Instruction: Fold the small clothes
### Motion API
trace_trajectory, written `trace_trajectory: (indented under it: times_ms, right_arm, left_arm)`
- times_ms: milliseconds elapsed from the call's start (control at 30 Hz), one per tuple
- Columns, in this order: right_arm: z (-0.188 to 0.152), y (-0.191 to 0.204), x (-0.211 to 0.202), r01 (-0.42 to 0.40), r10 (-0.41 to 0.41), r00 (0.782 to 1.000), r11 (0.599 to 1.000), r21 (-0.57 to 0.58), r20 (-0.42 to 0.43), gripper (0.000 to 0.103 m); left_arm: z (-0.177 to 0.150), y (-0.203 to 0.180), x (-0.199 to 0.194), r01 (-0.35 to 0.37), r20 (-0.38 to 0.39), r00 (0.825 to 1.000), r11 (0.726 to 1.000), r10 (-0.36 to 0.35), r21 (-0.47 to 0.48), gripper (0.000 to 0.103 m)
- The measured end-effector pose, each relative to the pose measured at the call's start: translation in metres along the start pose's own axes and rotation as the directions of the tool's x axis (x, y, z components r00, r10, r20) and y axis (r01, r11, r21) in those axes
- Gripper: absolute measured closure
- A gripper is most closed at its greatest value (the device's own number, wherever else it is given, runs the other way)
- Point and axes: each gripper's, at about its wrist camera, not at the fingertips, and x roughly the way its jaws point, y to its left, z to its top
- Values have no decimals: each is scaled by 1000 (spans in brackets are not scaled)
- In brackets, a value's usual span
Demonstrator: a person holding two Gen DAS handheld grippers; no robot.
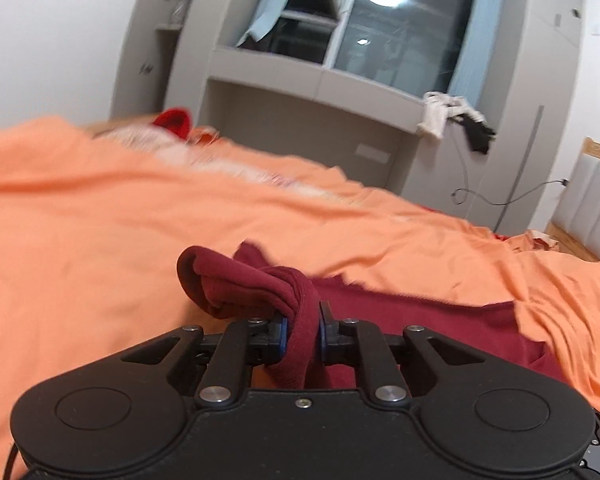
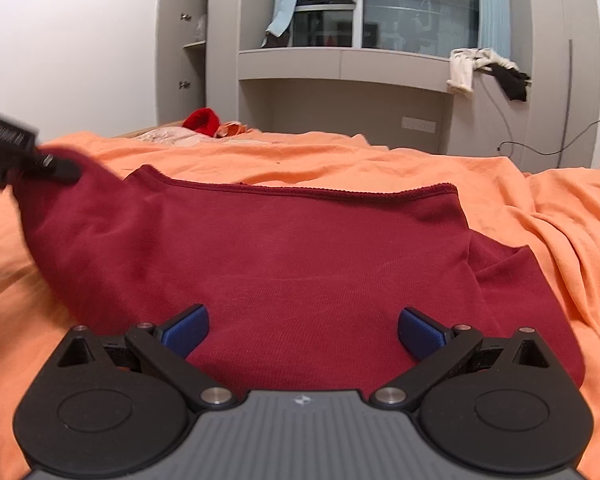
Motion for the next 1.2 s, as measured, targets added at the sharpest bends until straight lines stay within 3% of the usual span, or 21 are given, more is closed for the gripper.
trace_trajectory:
  times_ms: [200, 400, 600, 700, 867, 1033, 1100, 1200]
  right_arm:
    - [15, -47, -27, 60, -64, 996, 996, 64, 60, 0]
    - [16, -117, -45, 103, -124, 990, 963, 248, 71, 0]
    - [14, -140, -52, 156, -181, 980, 953, 259, 77, 0]
    - [11, -147, -52, 190, -215, 973, 948, 256, 77, 0]
    - [5, -159, -43, 222, -245, 968, 933, 282, 50, 0]
    - [0, -164, -35, 220, -242, 970, 925, 309, 36, 0]
    - [1, -164, -33, 218, -242, 969, 926, 309, 42, 0]
    - [3, -159, -33, 192, -222, 973, 930, 313, 64, 0]
  left_arm:
    - [11, -61, -2, 31, 64, 997, 981, -44, 191, 89]
    - [-3, -134, -5, 92, 66, 990, 913, -128, 397, 90]
    - [-38, -186, 1, 180, -12, 979, 829, -205, 530, 90]
    - [-57, -195, 3, 224, -61, 971, 801, -229, 555, 89]
    - [-72, -182, 7, 313, -129, 949, 815, -288, 488, 81]
    - [-83, -178, -5, 335, -115, 940, 799, -322, 499, 34]
    - [-86, -177, -12, 328, -91, 939, 792, -331, 515, 30]
    - [-85, -173, -25, 303, -45, 943, 793, -330, 529, 16]
